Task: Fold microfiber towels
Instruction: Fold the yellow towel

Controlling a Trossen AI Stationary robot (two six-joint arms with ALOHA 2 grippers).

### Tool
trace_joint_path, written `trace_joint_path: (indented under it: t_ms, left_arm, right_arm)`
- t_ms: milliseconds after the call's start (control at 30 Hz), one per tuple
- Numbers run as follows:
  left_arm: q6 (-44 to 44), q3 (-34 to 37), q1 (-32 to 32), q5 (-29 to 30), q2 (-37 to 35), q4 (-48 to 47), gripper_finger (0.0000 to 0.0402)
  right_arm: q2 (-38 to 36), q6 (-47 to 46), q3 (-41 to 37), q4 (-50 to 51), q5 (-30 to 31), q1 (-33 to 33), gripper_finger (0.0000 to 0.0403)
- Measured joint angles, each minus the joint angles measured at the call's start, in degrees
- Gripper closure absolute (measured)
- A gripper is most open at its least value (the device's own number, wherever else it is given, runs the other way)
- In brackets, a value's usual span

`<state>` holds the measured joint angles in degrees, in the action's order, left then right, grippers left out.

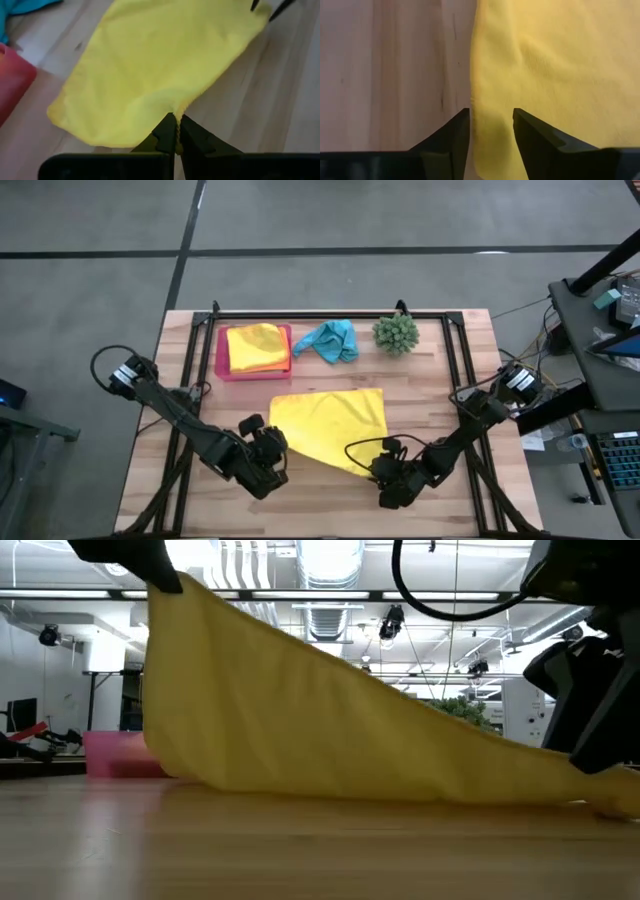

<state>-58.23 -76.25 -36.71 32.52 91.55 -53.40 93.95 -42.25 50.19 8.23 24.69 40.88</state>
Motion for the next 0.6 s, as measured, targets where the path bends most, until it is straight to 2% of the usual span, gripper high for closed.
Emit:
trace_joint_path:
  t_ms: [133, 300, 600]
  left_arm:
    - [-4.1, 0.1, 0.0, 2.7, -2.0, -0.4, 0.0401]
    - [-4.4, 0.2, 0.0, 4.2, -4.4, -0.6, 0.0402]
    - [-4.2, 0.3, 0.0, 4.2, -5.5, -1.5, 0.0401]
  right_arm:
    - [0.3, -1.3, -0.2, 0.3, 0.0, 0.0, 0.0272]
    - [0.9, -1.7, -0.3, 1.8, 0.0, 0.0, 0.0283]
    - [0.7, -10.2, -0.2, 16.4, 1.4, 0.1, 0.0312]
